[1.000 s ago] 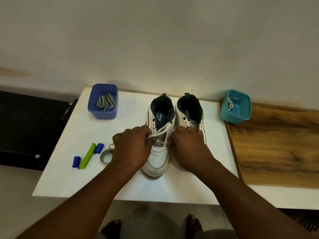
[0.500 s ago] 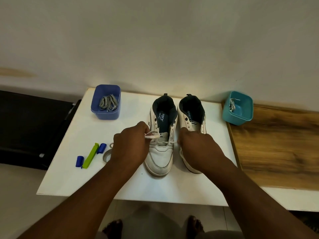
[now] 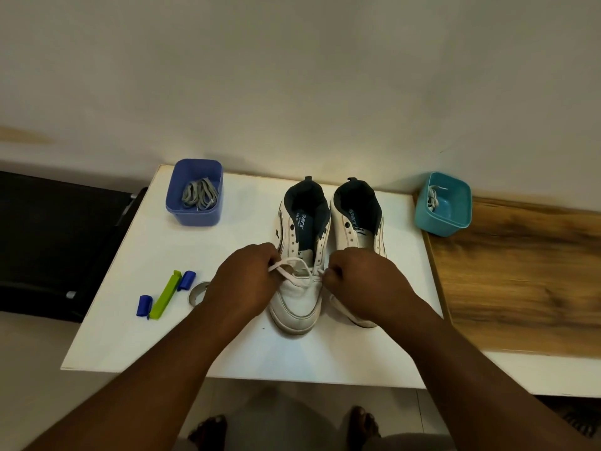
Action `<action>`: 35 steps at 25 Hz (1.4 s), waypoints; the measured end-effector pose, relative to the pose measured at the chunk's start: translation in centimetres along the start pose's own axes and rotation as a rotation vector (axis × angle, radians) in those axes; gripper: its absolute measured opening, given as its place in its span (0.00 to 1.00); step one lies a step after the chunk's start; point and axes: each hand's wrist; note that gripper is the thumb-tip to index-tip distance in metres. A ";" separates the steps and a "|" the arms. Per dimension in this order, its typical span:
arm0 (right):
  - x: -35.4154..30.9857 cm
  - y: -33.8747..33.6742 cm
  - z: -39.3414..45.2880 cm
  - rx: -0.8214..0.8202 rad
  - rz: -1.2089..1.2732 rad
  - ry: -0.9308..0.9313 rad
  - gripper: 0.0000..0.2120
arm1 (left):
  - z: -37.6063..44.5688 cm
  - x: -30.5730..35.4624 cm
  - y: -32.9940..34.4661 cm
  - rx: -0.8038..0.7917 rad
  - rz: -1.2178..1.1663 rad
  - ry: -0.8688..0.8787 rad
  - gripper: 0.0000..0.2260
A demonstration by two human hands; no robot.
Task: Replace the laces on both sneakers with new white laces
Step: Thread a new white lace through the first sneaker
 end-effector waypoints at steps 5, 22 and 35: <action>0.5 -0.4 -0.1 -0.006 -0.217 -0.060 0.11 | 0.6 -0.2 -0.1 0.023 -0.107 -0.010 0.14; 0.5 -3.7 -1.5 -0.133 0.862 -0.015 0.05 | -1.4 1.6 -3.0 -0.068 -0.356 -0.092 0.11; -2.1 -17.7 -11.9 0.113 1.175 -0.309 0.08 | -11.8 14.2 -15.8 0.004 -0.903 0.274 0.11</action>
Point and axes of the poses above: each hand's wrist, its own z-axis towards the middle knuckle, its own y-axis out of the palm, x = y × z, and after that the axes turned 15 degrees about -x, right-handed
